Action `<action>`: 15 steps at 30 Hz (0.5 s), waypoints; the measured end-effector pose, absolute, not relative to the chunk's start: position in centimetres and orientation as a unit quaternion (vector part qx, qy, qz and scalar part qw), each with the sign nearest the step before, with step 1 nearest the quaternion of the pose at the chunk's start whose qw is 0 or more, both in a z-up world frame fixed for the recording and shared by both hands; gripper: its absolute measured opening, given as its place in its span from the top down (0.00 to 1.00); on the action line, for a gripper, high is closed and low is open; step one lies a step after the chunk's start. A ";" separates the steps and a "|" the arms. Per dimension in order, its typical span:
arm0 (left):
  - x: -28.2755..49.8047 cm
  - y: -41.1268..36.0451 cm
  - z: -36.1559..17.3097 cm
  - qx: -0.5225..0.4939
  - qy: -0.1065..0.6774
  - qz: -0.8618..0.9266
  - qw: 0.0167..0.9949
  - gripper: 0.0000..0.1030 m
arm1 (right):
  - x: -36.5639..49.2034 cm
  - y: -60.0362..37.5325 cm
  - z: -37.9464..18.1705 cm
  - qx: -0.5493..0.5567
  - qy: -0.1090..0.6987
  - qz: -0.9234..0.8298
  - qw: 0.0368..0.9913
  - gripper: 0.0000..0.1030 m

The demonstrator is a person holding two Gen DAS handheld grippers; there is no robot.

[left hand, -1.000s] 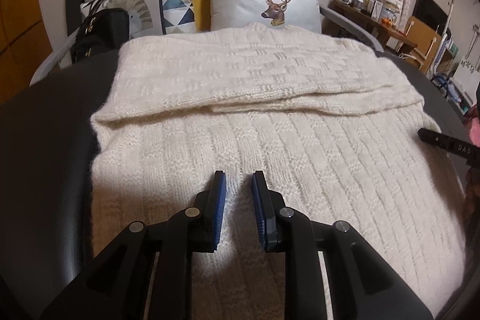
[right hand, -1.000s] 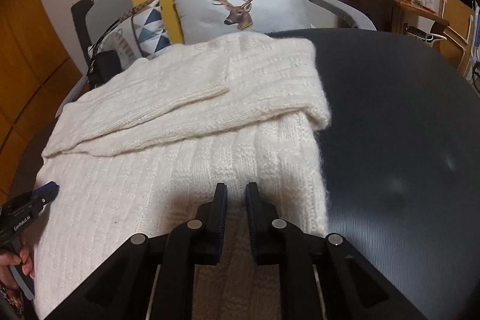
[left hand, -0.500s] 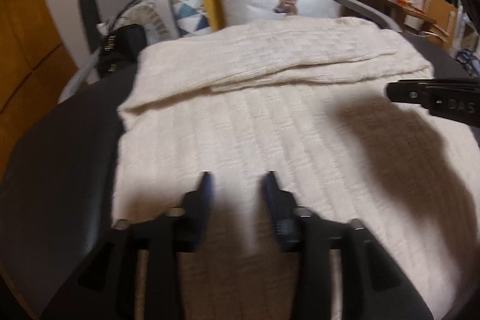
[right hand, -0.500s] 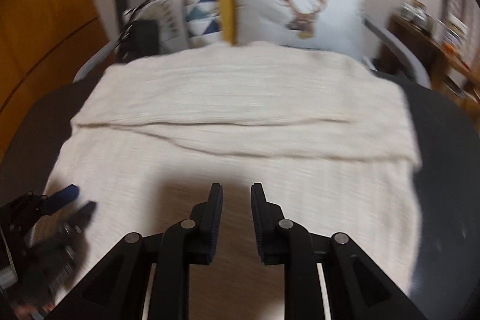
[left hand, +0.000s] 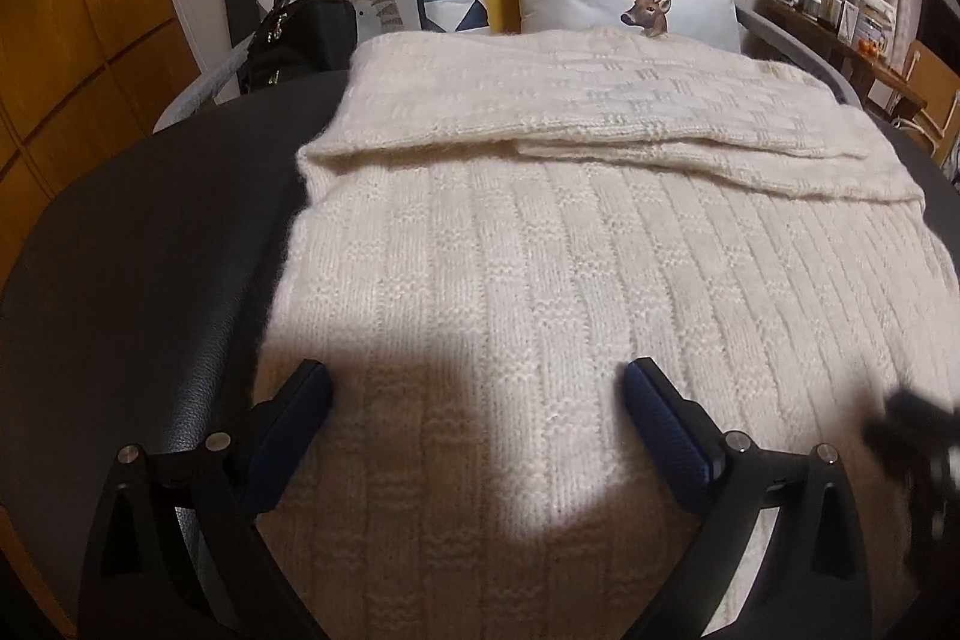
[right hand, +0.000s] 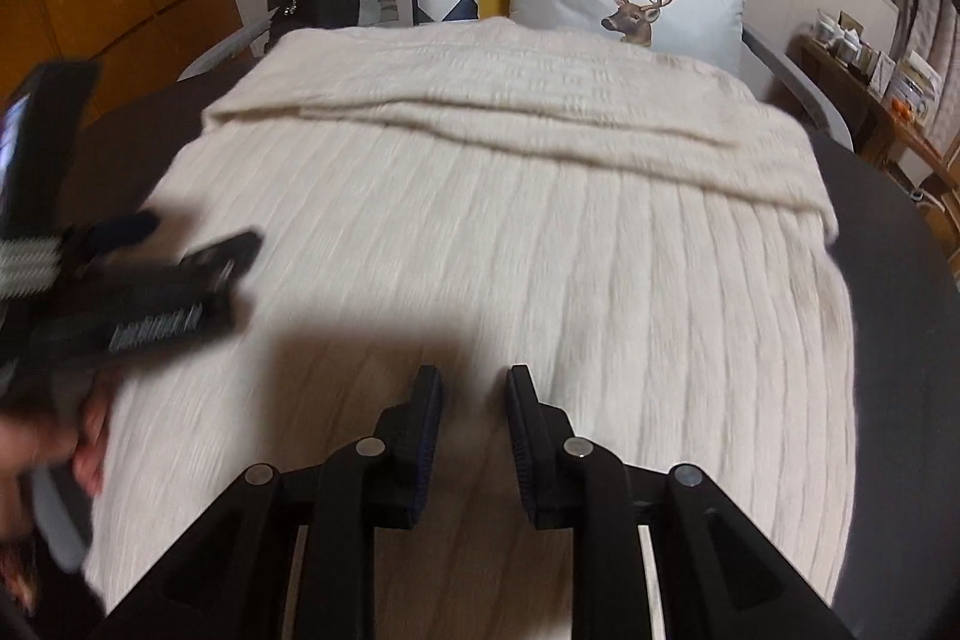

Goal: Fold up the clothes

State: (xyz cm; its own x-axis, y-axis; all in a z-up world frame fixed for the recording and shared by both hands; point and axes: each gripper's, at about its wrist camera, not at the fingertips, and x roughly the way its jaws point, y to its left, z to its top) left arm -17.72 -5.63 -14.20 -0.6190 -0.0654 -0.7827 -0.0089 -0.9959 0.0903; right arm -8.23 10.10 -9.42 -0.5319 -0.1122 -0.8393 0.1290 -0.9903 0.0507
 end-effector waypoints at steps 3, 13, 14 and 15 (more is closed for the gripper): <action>-17.9 -5.9 -14.4 0.435 -0.042 -0.899 0.016 0.03 | -6.1 10.3 -9.3 0.480 0.005 -0.874 0.074 0.78; -18.1 -6.0 -14.2 0.439 -0.040 -0.898 0.013 0.03 | -2.7 12.3 -8.4 0.482 -0.039 -0.869 0.107 0.79; -18.0 -6.0 -14.2 0.441 -0.043 -0.896 0.011 0.03 | -2.5 13.0 -8.1 0.474 -0.052 -0.873 0.103 0.79; -18.0 -6.0 -14.1 0.443 -0.046 -0.895 0.008 0.03 | -2.3 13.8 -7.8 0.466 -0.061 -0.878 0.095 0.79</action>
State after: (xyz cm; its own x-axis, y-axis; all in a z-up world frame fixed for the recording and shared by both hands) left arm -18.00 -6.02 -14.08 -0.6067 -0.0551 -0.7930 -0.0265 -0.9956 0.0895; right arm -2.28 13.80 -7.85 -0.5483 -0.2228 -0.8061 0.1090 -0.9747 0.1952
